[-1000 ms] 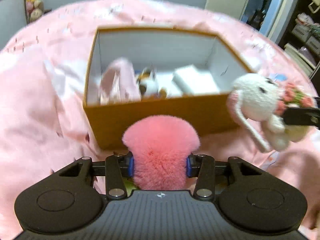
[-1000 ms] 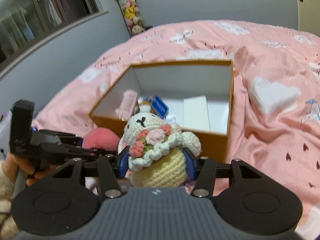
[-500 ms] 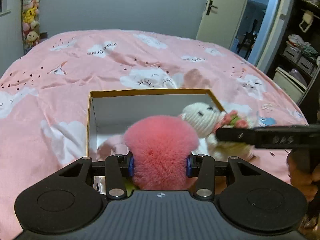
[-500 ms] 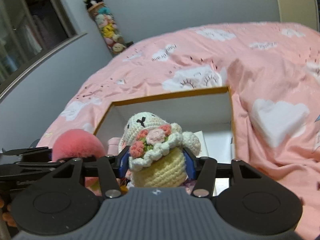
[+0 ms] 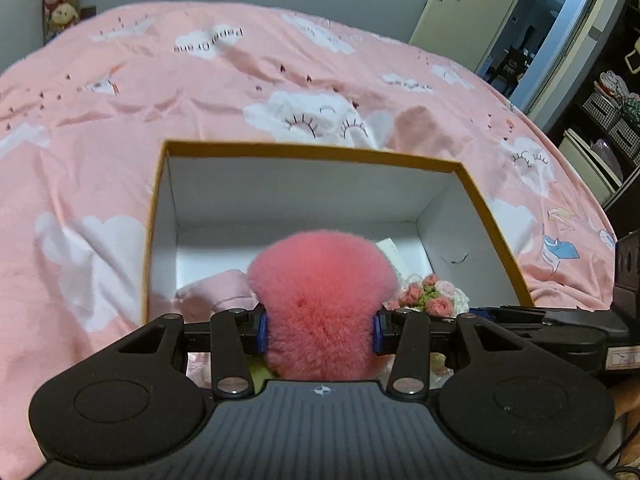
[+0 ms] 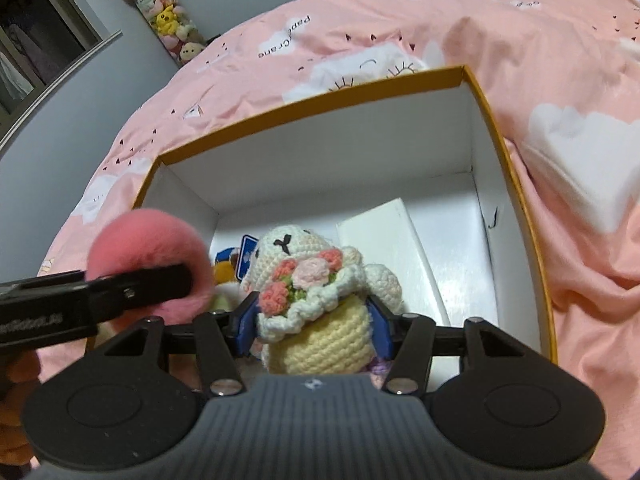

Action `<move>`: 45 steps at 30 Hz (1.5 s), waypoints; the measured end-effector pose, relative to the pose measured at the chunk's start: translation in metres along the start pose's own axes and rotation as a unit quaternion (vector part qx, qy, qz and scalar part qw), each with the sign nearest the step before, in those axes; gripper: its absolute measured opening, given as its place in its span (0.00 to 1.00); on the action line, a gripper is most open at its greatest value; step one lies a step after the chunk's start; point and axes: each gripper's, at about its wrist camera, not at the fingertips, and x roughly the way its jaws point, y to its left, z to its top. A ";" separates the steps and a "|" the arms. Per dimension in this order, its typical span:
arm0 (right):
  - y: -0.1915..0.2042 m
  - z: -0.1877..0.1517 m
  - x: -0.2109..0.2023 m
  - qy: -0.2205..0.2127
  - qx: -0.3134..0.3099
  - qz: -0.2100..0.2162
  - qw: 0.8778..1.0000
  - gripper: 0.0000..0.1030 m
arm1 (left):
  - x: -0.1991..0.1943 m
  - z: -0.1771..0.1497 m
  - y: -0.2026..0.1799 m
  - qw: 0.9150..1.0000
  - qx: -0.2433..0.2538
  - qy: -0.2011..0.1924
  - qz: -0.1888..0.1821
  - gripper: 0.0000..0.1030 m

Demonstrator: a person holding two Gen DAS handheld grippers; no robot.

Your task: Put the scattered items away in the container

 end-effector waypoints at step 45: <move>-0.003 -0.012 -0.034 -0.017 -0.023 0.047 0.999 0.45 | -0.024 -0.024 -0.017 0.999 0.050 0.005 0.000 0.32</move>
